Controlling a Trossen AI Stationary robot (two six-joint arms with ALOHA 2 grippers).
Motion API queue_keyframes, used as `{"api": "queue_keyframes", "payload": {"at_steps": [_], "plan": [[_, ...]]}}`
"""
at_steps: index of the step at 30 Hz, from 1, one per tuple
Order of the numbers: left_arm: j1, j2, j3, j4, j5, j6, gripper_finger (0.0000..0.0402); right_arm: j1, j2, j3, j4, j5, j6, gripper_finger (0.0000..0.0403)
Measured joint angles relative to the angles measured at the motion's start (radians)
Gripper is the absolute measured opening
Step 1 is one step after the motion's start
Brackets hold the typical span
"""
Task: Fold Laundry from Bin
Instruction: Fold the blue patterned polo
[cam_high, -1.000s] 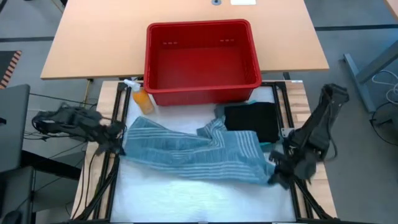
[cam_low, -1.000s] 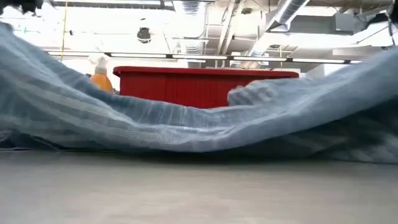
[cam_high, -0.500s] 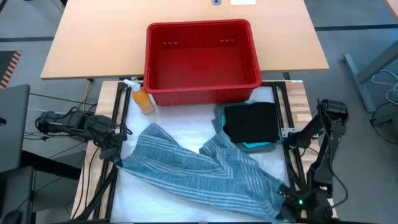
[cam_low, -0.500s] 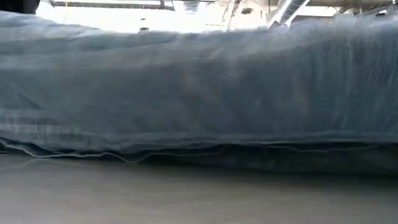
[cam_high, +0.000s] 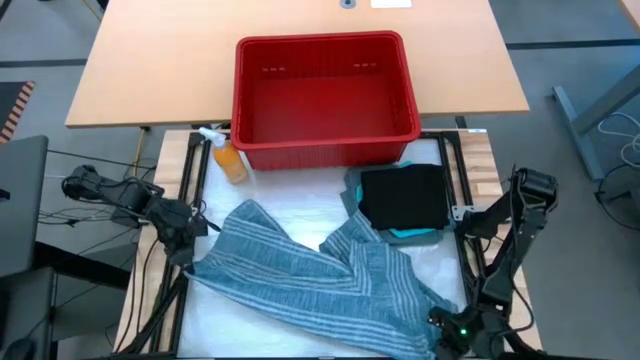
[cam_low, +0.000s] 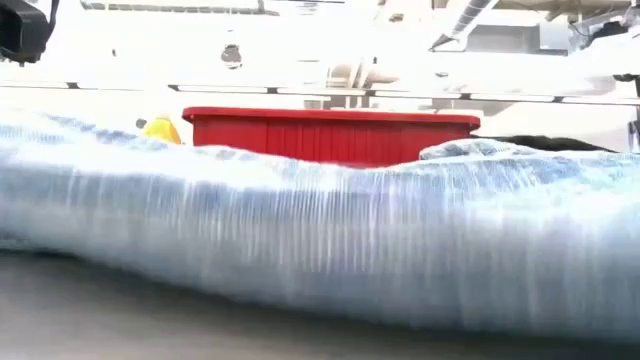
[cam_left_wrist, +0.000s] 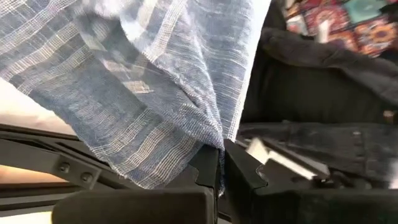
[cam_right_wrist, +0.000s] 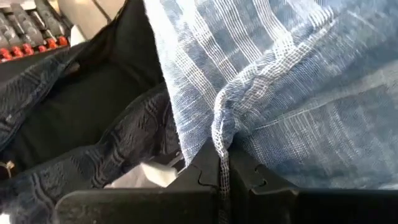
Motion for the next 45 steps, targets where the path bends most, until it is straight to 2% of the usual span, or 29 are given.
{"api": "queue_keyframes", "payload": {"at_steps": [13, 23, 27, 31, 34, 37, 41, 45], "plan": [[-0.112, 0.206, 0.000, 0.024, 0.033, 0.021, 0.0005, -0.032, 0.006, 0.000, -0.007, -0.022, -0.010, 0.0053], [-0.155, 0.243, 0.000, 0.017, 0.026, 0.030, 0.0091, -0.042, -0.008, 0.000, 0.000, -0.149, 0.024, 0.0086], [-0.154, 0.242, 0.000, 0.020, 0.056, 0.036, 0.0121, -0.069, -0.072, 0.000, -0.005, -0.183, 0.023, 0.0107], [-0.154, 0.242, 0.000, 0.036, 0.075, 0.043, 0.0134, -0.089, -0.159, 0.000, -0.021, -0.185, 0.019, 0.0117], [-0.154, 0.242, 0.000, 0.114, 0.045, 0.089, 0.0135, -0.108, -0.230, 0.000, -0.062, -0.185, 0.004, 0.0118], [-0.154, 0.242, 0.000, 0.185, -0.030, 0.157, 0.0135, -0.129, -0.294, 0.000, -0.125, -0.176, -0.007, 0.0118], [-0.154, 0.242, 0.000, 0.207, -0.109, 0.210, 0.0135, -0.135, -0.322, 0.001, -0.206, -0.174, 0.085, 0.0118], [-0.154, 0.242, 0.000, 0.206, -0.121, 0.277, 0.0135, -0.129, -0.309, 0.001, -0.225, -0.346, 0.188, 0.0118]]}}
